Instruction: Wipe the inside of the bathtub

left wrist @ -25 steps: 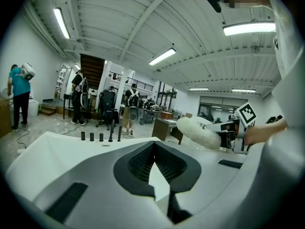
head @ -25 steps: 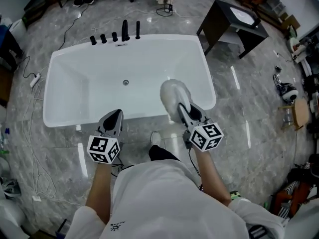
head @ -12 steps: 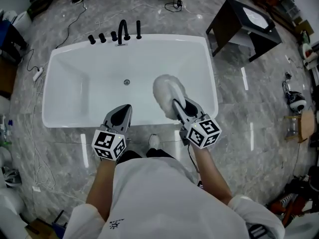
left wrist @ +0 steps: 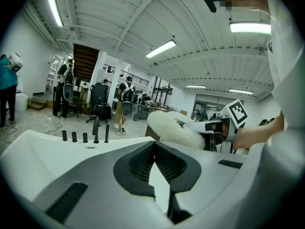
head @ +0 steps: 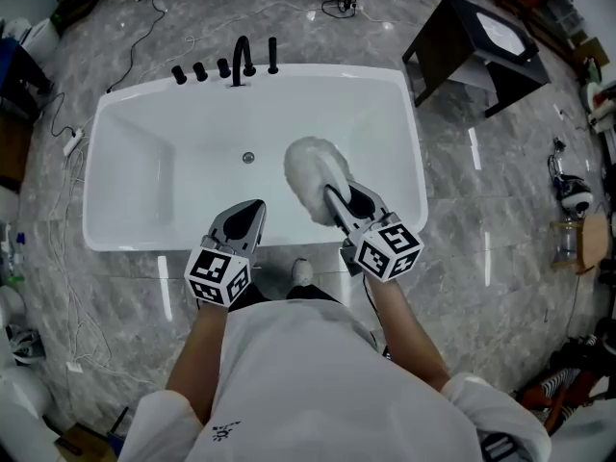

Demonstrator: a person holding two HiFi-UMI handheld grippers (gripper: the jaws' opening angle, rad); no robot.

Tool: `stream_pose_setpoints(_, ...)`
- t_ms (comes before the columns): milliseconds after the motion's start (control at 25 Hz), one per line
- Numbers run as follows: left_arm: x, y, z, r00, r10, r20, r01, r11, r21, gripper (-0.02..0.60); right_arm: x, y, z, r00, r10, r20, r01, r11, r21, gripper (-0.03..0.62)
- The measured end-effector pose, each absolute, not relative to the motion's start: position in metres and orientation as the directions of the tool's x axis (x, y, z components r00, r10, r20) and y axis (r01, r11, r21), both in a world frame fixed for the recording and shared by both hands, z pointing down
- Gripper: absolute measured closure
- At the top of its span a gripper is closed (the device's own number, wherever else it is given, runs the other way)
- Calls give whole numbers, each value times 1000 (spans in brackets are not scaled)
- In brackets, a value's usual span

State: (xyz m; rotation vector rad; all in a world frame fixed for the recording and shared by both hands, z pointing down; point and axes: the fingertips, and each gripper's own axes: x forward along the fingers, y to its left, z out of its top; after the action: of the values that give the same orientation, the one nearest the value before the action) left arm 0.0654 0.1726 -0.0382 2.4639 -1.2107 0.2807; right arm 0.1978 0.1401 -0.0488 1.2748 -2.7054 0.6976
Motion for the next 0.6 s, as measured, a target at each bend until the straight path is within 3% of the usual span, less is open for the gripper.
stream_pose_setpoints(600, -18, 122, -19, 736, -572, 360, -670, -690, 273, 571, 155, 117, -24, -433, -836, 337, -881, 315, -352, 496)
